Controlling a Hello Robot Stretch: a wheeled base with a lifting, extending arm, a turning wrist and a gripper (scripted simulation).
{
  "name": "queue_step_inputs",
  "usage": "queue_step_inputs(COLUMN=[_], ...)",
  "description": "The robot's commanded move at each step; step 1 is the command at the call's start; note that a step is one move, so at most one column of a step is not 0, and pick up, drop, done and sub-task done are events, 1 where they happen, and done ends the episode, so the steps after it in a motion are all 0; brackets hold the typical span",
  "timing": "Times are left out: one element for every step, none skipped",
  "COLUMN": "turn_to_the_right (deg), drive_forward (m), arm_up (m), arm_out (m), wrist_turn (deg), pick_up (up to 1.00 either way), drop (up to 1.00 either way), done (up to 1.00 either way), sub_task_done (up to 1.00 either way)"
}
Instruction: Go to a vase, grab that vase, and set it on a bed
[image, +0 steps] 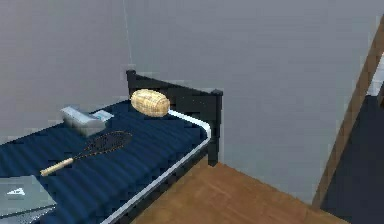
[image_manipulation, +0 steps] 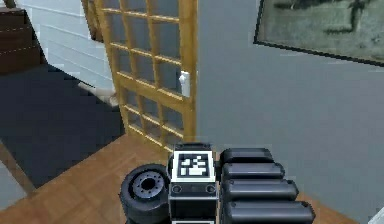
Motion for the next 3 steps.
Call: queue_step_inputs(turn_to_the_right=[9.0, 0.0, -45.0], drive_forward=[0.0, 0.7, 0.0], arm_up=[0.0, 0.0, 0.0], arm_out=[0.0, 0.0, 0.0], wrist_turn=[0.0, 0.0, 0.0], pick_up=[0.0, 0.0, 0.0], drop=[0.0, 0.0, 0.0], done=[0.0, 0.0, 0.0], sub_task_done=[0.0, 0.0, 0.0])
